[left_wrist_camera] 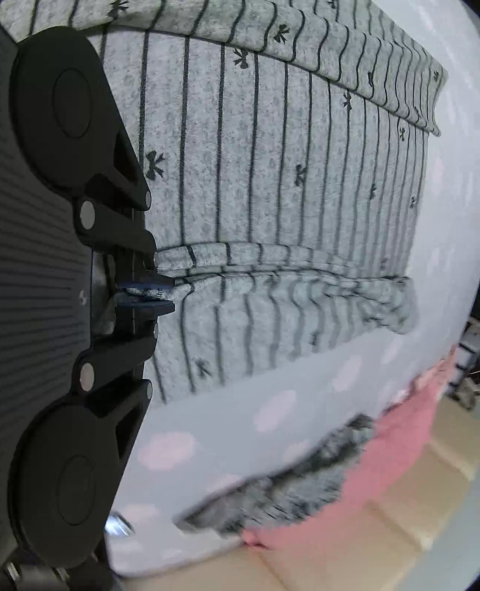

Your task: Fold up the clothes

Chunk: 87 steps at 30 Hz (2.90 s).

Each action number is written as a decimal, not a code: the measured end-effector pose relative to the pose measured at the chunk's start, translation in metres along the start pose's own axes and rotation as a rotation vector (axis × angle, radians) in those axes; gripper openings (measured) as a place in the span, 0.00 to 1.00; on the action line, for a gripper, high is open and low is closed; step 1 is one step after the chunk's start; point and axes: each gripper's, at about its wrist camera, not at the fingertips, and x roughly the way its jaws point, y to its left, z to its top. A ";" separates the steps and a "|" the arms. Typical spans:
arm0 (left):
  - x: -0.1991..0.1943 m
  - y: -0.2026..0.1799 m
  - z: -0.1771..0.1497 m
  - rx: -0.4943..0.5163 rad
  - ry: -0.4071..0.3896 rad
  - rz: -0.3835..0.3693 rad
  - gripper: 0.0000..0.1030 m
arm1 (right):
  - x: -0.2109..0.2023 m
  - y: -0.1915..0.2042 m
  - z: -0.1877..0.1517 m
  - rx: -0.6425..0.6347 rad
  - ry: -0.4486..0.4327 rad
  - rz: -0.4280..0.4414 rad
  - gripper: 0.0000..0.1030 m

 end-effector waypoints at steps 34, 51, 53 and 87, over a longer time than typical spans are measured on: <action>0.000 0.041 0.061 -0.015 -0.045 0.006 0.38 | -0.019 -0.055 -0.002 0.265 -0.101 -0.186 0.41; 0.134 0.047 0.197 0.077 -0.018 -0.085 0.46 | 0.013 -0.104 0.003 0.466 -0.187 -0.412 0.67; 0.143 0.045 0.207 0.084 -0.034 -0.093 0.46 | 0.017 -0.108 0.007 0.451 -0.176 -0.421 0.67; 0.101 0.077 0.208 0.099 -0.152 0.099 0.47 | 0.041 -0.103 0.025 0.365 -0.082 -0.446 0.67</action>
